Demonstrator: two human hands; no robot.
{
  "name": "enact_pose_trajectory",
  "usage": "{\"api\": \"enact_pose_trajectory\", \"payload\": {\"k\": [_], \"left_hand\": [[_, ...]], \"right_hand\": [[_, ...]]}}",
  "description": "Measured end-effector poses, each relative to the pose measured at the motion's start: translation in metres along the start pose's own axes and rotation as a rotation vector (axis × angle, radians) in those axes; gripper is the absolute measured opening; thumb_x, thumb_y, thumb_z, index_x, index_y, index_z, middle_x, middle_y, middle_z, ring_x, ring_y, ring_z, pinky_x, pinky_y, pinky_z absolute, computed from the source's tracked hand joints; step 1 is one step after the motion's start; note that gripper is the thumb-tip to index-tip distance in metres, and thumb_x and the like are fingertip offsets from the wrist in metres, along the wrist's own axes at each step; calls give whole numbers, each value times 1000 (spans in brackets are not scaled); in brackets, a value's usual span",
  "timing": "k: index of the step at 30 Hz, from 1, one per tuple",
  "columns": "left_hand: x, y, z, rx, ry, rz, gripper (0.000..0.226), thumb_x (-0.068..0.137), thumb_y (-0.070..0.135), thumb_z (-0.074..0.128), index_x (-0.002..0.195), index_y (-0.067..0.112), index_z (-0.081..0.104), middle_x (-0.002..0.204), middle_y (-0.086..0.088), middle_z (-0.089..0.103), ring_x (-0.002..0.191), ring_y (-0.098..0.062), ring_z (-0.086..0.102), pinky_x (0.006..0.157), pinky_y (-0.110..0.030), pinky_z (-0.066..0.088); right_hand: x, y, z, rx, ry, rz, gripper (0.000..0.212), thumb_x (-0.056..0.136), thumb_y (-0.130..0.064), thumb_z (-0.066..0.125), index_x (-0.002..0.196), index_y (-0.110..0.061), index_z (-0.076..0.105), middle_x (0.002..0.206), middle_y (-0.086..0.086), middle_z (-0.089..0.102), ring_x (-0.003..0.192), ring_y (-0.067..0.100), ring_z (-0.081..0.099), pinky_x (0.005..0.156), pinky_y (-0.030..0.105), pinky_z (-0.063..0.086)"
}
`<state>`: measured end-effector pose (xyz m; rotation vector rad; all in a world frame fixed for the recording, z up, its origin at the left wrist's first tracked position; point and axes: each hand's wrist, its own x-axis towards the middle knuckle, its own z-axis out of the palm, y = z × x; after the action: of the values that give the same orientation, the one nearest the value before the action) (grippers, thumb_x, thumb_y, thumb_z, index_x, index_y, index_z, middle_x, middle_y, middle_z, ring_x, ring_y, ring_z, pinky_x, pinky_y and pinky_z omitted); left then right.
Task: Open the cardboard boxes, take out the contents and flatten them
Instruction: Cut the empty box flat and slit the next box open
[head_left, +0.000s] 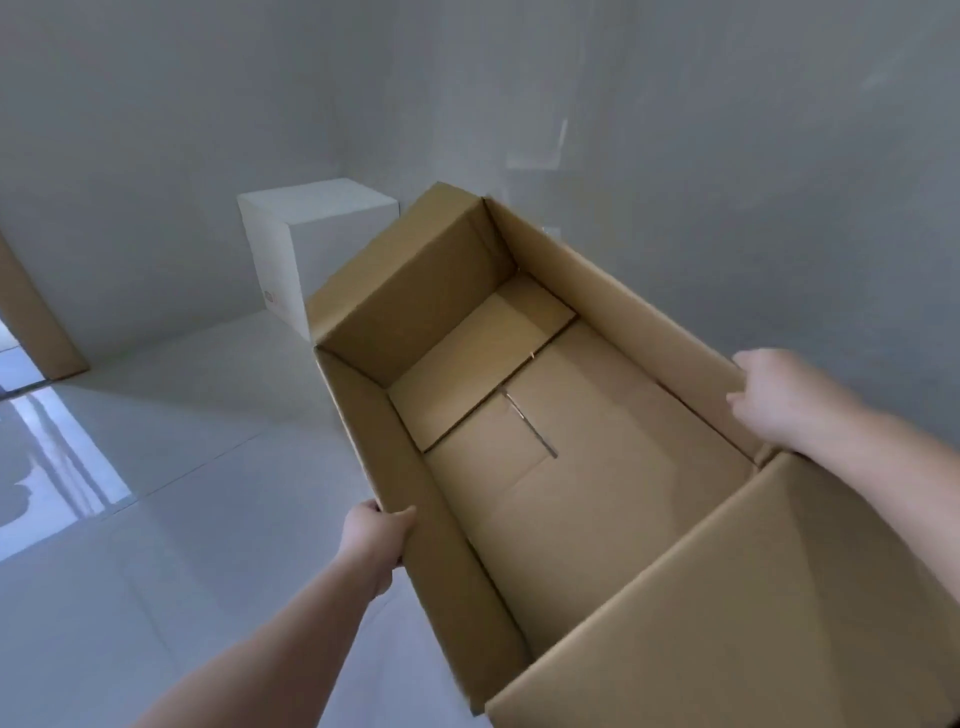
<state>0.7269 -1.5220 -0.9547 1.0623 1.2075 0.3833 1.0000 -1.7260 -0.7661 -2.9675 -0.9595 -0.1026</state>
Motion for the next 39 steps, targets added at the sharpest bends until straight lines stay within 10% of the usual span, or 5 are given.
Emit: {"api": "enact_pose_trajectory", "payload": {"k": [13,21,29,34,39], "left_hand": [[-34,82,51,-564,-458,24,72,90,48,56,141,4,31,127,-18,54,112,-31,58,100,-50,45],[-55,104,75,-540,-535,92,95,79,52,66,149,8,19,140,-20,42,119,-32,52,102,-48,44],[-85,191,147,-818,-606,236,28,92,21,61,113,4,62,109,-14,70,99,-30,68,92,-52,51],[-106,218,172,-803,-609,244,29,91,9,62,118,0,60,109,-17,69,97,-31,69,89,-52,52],[-148,251,183,-797,-722,351,28,91,12,61,116,0,61,112,-15,69,102,-29,67,94,-49,51]], "right_hand": [[-43,-86,-49,-509,402,-136,58,88,-2,28,145,-10,25,141,29,36,115,46,47,86,46,45],[-70,-79,9,-396,482,-293,58,80,-2,23,119,-1,65,119,41,55,97,64,55,73,67,49],[-79,-47,-11,-130,670,-334,46,83,0,45,122,-12,65,130,26,57,109,48,59,79,53,55],[-86,-6,-40,404,397,131,106,83,-29,70,152,-15,-8,159,17,-12,147,34,7,115,46,22],[-86,7,-74,663,470,146,107,85,-19,66,150,-11,-18,161,6,3,140,31,29,108,35,31]]}}
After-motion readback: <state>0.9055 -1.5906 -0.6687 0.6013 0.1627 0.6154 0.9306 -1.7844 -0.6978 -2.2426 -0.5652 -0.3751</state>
